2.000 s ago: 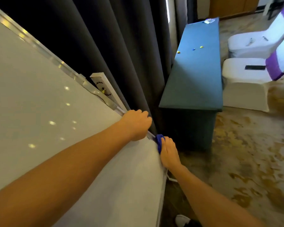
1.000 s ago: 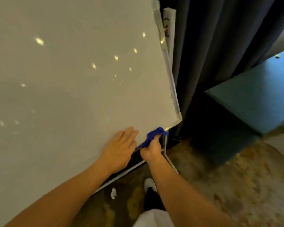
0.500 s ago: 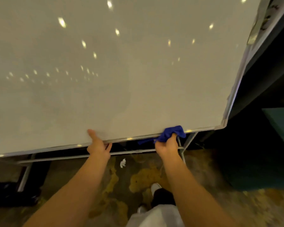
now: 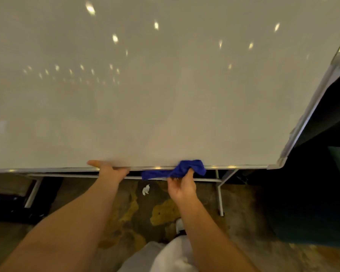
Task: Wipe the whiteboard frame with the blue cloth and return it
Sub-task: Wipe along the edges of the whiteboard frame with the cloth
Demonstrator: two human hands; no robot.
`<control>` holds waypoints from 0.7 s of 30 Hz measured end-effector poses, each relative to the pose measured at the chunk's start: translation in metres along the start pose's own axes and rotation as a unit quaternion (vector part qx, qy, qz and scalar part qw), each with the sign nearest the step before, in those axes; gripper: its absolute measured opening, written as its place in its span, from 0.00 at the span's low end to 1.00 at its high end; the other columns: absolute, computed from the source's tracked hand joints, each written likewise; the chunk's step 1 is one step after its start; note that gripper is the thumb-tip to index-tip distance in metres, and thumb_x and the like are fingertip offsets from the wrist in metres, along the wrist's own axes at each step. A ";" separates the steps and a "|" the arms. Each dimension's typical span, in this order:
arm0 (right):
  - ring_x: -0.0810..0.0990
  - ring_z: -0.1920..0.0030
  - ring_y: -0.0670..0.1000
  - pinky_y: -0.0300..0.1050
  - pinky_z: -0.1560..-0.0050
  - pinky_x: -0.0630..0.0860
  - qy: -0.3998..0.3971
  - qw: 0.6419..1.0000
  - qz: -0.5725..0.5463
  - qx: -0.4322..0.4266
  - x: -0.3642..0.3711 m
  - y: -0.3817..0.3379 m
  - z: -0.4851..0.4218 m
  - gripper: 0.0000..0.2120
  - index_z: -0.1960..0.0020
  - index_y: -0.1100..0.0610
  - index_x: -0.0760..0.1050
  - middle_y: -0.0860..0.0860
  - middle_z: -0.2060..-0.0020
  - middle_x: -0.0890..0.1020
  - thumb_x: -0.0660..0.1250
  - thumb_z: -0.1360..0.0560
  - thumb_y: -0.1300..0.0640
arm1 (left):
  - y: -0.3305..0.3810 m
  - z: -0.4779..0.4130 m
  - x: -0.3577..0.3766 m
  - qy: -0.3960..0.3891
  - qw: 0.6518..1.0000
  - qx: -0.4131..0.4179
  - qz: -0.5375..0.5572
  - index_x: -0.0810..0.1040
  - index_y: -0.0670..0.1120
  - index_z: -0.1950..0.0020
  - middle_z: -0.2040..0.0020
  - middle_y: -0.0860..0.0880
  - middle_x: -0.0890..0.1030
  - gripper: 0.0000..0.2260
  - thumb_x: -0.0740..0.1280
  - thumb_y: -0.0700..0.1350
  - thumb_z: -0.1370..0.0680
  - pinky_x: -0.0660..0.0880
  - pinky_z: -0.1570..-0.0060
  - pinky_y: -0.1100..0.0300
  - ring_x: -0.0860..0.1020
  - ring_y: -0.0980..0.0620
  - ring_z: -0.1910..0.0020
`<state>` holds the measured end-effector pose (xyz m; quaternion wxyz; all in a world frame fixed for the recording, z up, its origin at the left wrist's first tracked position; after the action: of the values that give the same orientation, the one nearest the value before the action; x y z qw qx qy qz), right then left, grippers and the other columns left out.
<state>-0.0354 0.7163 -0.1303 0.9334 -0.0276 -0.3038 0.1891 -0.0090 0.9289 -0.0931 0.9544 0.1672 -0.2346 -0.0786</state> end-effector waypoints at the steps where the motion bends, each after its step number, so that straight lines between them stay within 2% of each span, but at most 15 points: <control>1: 0.81 0.58 0.52 0.48 0.56 0.80 -0.003 1.000 0.012 -0.021 -0.001 -0.012 0.000 0.12 0.46 0.56 0.76 0.55 0.58 0.83 0.65 0.21 0.47 | 0.002 0.000 0.000 0.007 1.000 0.000 -0.002 0.64 0.51 0.26 0.27 0.44 0.69 0.41 0.49 0.76 0.30 0.63 0.30 0.36 0.68 0.35 0.31; 4: 0.75 0.66 0.46 0.42 0.42 0.72 0.004 0.991 -0.041 -0.126 -0.013 -0.091 -0.008 0.12 0.57 0.50 0.71 0.49 0.67 0.77 0.60 0.19 0.45 | 0.001 -0.003 0.001 0.019 1.000 0.008 -0.020 0.63 0.50 0.25 0.27 0.43 0.68 0.40 0.47 0.75 0.28 0.61 0.30 0.38 0.67 0.37 0.30; 6: 0.76 0.58 0.48 0.44 0.37 0.70 0.043 0.978 -0.080 -0.186 -0.018 -0.135 -0.004 0.12 0.56 0.49 0.71 0.49 0.62 0.77 0.60 0.20 0.42 | -0.004 -0.005 0.000 0.018 1.000 0.003 -0.021 0.64 0.50 0.26 0.27 0.43 0.69 0.40 0.47 0.75 0.28 0.63 0.31 0.37 0.69 0.37 0.31; 8: 0.76 0.56 0.48 0.44 0.40 0.70 0.048 0.980 -0.100 -0.165 -0.015 -0.122 -0.004 0.12 0.54 0.49 0.73 0.50 0.59 0.78 0.60 0.20 0.41 | -0.009 -0.003 0.001 0.029 0.999 0.004 -0.016 0.63 0.50 0.25 0.27 0.43 0.68 0.40 0.48 0.75 0.28 0.63 0.31 0.38 0.68 0.37 0.31; 12: 0.83 0.62 0.50 0.46 0.54 0.79 -0.001 1.000 -0.025 -0.003 0.003 0.005 -0.007 0.13 0.48 0.55 0.77 0.54 0.66 0.86 0.65 0.21 0.46 | -0.007 -0.001 0.004 0.037 0.999 0.004 -0.017 0.61 0.50 0.24 0.26 0.44 0.67 0.40 0.48 0.74 0.28 0.63 0.31 0.39 0.67 0.38 0.30; 14: 0.83 0.58 0.53 0.48 0.53 0.80 -0.008 1.000 -0.009 0.027 0.005 0.024 -0.008 0.14 0.44 0.58 0.78 0.56 0.63 0.86 0.67 0.23 0.49 | -0.005 -0.001 0.004 0.029 0.999 0.005 -0.022 0.60 0.50 0.23 0.25 0.43 0.65 0.39 0.48 0.73 0.27 0.62 0.30 0.37 0.66 0.37 0.30; 16: 0.80 0.60 0.50 0.44 0.50 0.77 -0.010 1.000 -0.012 0.000 0.002 -0.003 -0.008 0.13 0.46 0.57 0.77 0.54 0.67 0.85 0.68 0.25 0.49 | -0.002 -0.002 0.004 0.020 0.999 0.008 -0.027 0.59 0.50 0.23 0.25 0.43 0.65 0.38 0.47 0.73 0.26 0.60 0.30 0.37 0.65 0.36 0.29; 18: 0.78 0.61 0.48 0.41 0.51 0.76 -0.012 0.997 -0.053 -0.062 -0.007 -0.051 -0.011 0.11 0.51 0.55 0.76 0.52 0.70 0.84 0.66 0.24 0.47 | -0.001 -0.004 0.004 -0.002 1.000 0.011 -0.025 0.61 0.50 0.24 0.25 0.43 0.66 0.38 0.48 0.73 0.26 0.60 0.31 0.37 0.66 0.36 0.29; 20: 0.80 0.58 0.48 0.42 0.56 0.79 0.026 0.987 -0.098 -0.127 -0.014 -0.089 -0.010 0.13 0.51 0.54 0.76 0.51 0.69 0.85 0.65 0.22 0.44 | -0.001 -0.006 0.000 -0.019 0.999 0.004 -0.028 0.63 0.49 0.25 0.26 0.42 0.68 0.39 0.50 0.73 0.27 0.64 0.32 0.37 0.68 0.36 0.30; 21: 0.79 0.61 0.47 0.41 0.59 0.79 0.037 0.983 -0.105 -0.146 -0.012 -0.094 -0.007 0.14 0.54 0.53 0.75 0.50 0.71 0.84 0.64 0.22 0.42 | -0.002 -0.008 -0.004 -0.036 0.999 -0.007 -0.028 0.65 0.48 0.26 0.28 0.42 0.71 0.39 0.52 0.74 0.28 0.68 0.34 0.38 0.71 0.36 0.33</control>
<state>-0.0082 0.6250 -0.1271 0.9445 -0.1385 -0.2947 0.0430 -0.0094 0.9300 -0.1021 0.9440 0.1638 -0.2631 -0.1133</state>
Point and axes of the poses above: each hand's wrist, its own z-axis away from the middle knuckle, its own x-axis out of the palm, y = z × x, the point moved 3 cm from there along -z, towards the middle knuckle
